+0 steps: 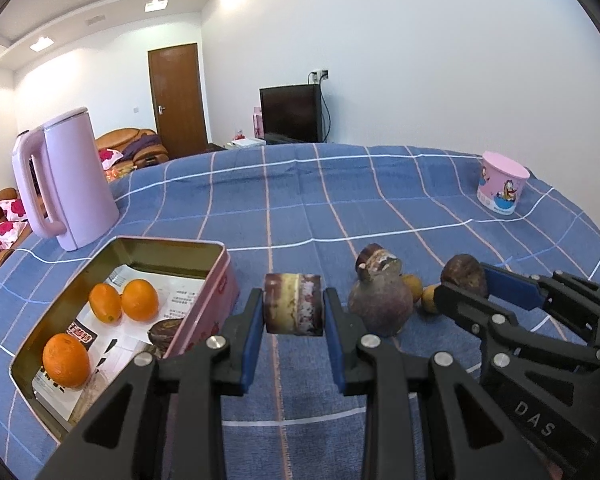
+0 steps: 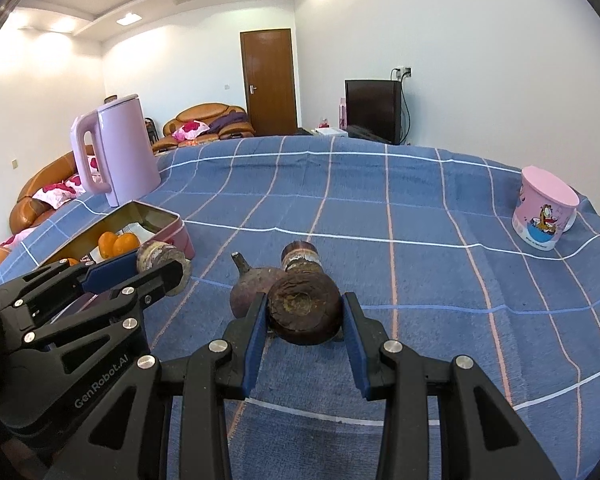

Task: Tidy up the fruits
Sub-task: 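Lift both held items off the pile and carry them over the tin box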

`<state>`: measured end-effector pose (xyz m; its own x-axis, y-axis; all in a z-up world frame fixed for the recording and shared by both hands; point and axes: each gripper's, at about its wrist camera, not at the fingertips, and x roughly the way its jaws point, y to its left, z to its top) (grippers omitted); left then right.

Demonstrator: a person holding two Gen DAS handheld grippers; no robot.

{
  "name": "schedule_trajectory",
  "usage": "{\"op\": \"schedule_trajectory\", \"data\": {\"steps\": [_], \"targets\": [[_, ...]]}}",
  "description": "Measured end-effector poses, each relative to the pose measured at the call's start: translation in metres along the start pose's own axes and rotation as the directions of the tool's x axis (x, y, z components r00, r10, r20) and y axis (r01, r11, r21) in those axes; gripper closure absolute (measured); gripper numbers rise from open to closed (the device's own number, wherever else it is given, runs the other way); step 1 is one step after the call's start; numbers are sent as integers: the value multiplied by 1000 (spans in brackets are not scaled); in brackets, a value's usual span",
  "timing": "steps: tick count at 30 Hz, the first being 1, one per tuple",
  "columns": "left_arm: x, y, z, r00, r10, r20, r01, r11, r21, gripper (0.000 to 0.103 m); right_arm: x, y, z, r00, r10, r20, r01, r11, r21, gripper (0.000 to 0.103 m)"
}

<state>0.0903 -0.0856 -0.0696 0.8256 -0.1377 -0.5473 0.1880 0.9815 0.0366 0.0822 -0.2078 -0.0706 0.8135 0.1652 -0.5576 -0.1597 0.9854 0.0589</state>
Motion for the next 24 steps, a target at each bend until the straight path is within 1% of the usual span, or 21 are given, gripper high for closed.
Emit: {"op": "schedule_trajectory", "data": {"steps": [24], "targets": [[-16,1,0,996,22,86,-22,1000,-1,72,-23,0,-4,993,-8,117,8,1000,3,65]]}}
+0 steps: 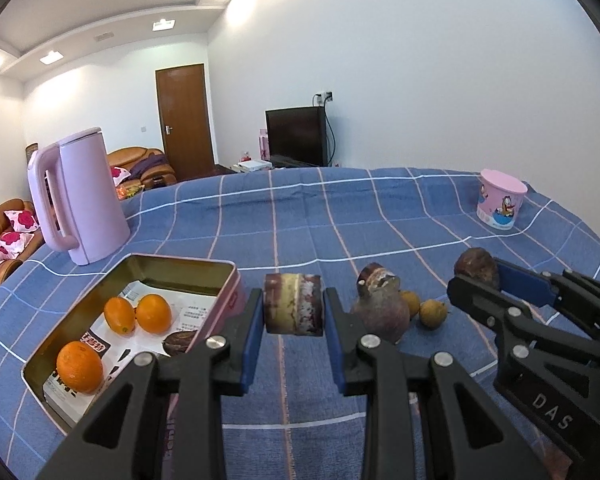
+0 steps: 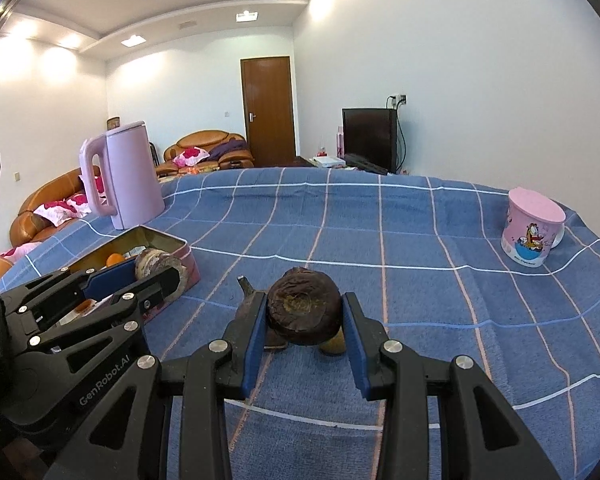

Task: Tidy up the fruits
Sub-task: 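Lift both held items off the pile and carry them over the tin box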

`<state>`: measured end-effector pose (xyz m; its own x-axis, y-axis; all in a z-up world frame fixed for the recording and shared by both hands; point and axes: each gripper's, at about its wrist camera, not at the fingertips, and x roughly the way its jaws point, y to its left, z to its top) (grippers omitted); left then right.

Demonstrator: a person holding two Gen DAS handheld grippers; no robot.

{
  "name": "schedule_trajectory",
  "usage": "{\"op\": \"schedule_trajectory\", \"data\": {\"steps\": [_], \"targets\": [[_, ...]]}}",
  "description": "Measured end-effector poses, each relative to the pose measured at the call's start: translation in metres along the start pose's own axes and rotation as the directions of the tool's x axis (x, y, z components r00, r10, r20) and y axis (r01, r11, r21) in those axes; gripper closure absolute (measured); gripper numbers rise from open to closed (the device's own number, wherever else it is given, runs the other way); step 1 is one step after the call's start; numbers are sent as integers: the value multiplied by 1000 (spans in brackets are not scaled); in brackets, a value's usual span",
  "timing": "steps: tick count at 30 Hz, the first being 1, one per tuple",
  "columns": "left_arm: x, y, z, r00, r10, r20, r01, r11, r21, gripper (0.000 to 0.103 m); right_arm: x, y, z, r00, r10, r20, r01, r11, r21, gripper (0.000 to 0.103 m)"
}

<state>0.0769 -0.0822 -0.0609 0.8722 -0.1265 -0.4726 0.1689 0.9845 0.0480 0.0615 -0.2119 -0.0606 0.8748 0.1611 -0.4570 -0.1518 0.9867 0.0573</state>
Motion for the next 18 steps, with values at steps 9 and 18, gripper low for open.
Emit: {"op": "schedule_trajectory", "data": {"steps": [9,18], "targets": [[-7,3,0,999,6,35,-6,1000,-6,72,-8,0,-1,999,0,43,0,1000,2,65],[-14,4,-1,997,17,75,-16,1000,-11,72,-16,-1,-1,996,-2,84,2,1000,7,65]]}}
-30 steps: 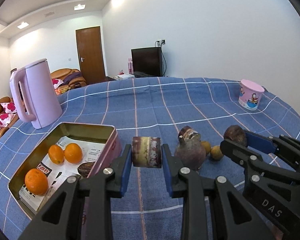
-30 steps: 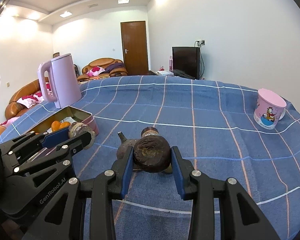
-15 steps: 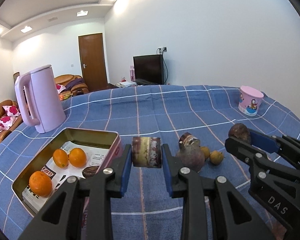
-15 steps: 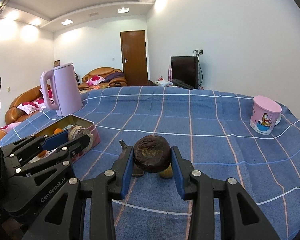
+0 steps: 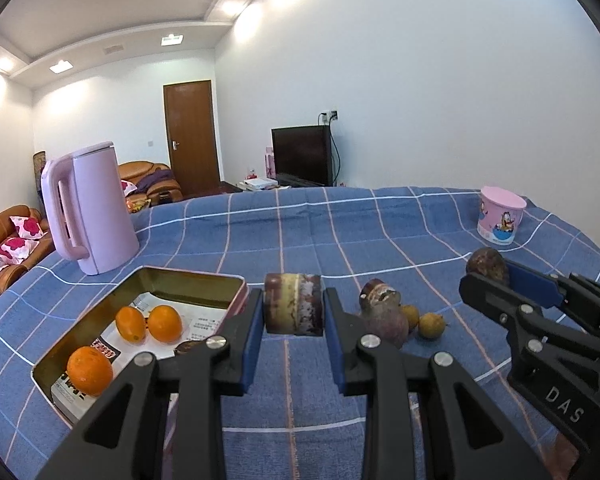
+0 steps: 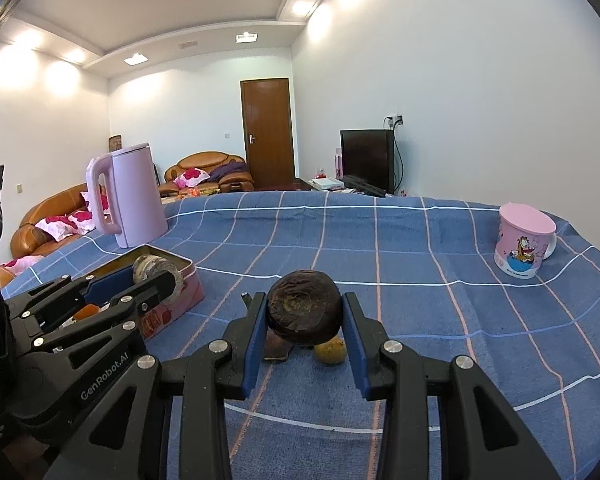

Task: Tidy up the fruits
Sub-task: 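Lift both held items off the pile and carry them over the tin box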

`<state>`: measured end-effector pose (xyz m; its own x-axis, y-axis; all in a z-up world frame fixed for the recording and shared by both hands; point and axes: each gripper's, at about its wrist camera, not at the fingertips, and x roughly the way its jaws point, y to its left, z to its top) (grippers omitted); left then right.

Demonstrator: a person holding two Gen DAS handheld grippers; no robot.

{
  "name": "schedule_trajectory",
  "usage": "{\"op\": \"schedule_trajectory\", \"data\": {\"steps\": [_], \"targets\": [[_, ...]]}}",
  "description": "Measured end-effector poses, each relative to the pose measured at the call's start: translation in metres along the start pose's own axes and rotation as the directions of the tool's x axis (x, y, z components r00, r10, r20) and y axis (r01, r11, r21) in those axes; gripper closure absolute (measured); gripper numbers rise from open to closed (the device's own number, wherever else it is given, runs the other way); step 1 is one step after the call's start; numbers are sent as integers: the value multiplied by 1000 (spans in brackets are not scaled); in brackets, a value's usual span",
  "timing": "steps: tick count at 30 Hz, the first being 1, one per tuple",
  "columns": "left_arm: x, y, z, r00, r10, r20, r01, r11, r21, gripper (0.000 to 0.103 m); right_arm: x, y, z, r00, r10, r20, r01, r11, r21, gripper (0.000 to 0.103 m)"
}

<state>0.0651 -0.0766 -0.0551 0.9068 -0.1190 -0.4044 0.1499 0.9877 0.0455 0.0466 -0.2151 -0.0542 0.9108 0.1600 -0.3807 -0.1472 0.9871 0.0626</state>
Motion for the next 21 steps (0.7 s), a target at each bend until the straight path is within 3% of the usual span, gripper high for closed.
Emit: {"op": "schedule_trajectory", "data": {"steps": [21], "targets": [[-19,-3,-2,995,45,92,-46,999,4,72,-17,5,-2,995,-27,95,30,999,-25,65]]}}
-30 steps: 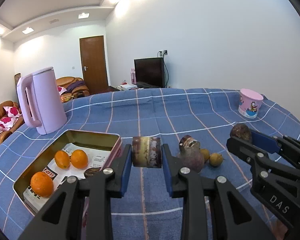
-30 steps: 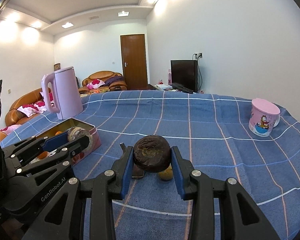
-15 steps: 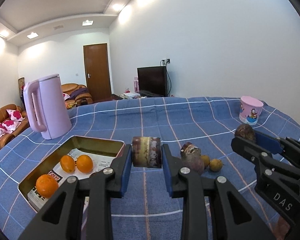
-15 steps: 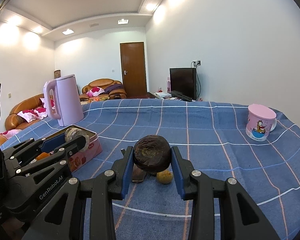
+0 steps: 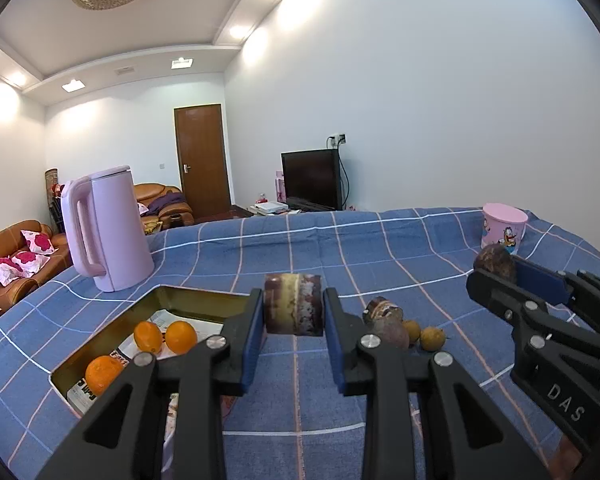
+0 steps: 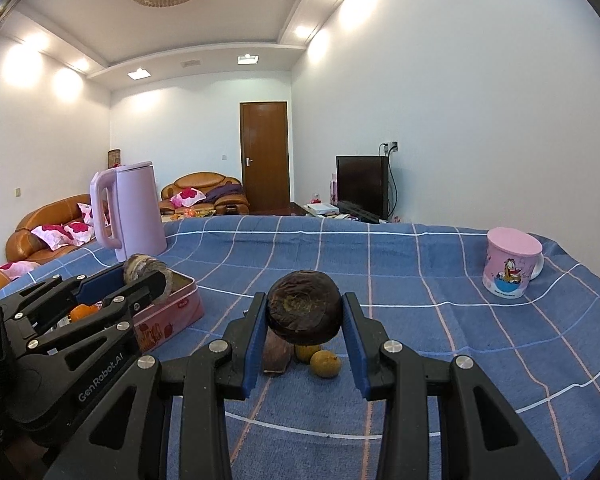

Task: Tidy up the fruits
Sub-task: 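Lift both held items off the pile and carry them over the tin box, then lower the cylinder and mangosteen into the tin box and open both tools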

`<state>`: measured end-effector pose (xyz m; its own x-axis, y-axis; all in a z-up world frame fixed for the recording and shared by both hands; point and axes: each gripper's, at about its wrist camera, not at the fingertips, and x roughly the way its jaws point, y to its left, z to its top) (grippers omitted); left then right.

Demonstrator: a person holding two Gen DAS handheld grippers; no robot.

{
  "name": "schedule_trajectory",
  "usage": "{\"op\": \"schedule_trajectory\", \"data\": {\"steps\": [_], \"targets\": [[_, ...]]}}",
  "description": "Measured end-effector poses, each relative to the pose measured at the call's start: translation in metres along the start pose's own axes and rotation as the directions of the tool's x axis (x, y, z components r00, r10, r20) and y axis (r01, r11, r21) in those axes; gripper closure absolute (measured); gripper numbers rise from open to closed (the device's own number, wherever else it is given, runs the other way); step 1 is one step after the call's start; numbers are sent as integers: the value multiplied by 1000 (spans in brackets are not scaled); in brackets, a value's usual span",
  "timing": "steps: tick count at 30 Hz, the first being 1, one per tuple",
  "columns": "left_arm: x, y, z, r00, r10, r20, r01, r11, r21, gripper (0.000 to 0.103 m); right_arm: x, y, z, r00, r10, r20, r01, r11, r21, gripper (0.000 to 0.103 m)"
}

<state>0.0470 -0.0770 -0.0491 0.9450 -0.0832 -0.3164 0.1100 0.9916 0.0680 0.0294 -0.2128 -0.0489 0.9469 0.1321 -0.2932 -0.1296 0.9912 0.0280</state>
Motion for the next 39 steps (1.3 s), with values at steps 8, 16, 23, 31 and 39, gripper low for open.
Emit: {"op": "schedule_trajectory", "data": {"steps": [8,16,23,31,39], "targets": [[-2,2,-1,1000,3,3,-3,1000,-13,72,-1,4,0,1000,-10,2,10,1000,-17,65],[-5,9,-2,1000,-1,-1,1,1000,-22,72,3,8,1,1000,-24,-9,24,999,-39,65],[-9,31,0,1000,20,-17,-21,999,-40,72,13,23,3,999,-12,-31,10,997,-78,65],[-7,70,4,994,89,-61,-93,993,-70,72,28,59,12,996,75,-52,-80,990,-119,65],[9,107,-7,975,164,-152,-179,979,-95,72,46,112,22,978,193,-78,-203,966,-159,64]]}}
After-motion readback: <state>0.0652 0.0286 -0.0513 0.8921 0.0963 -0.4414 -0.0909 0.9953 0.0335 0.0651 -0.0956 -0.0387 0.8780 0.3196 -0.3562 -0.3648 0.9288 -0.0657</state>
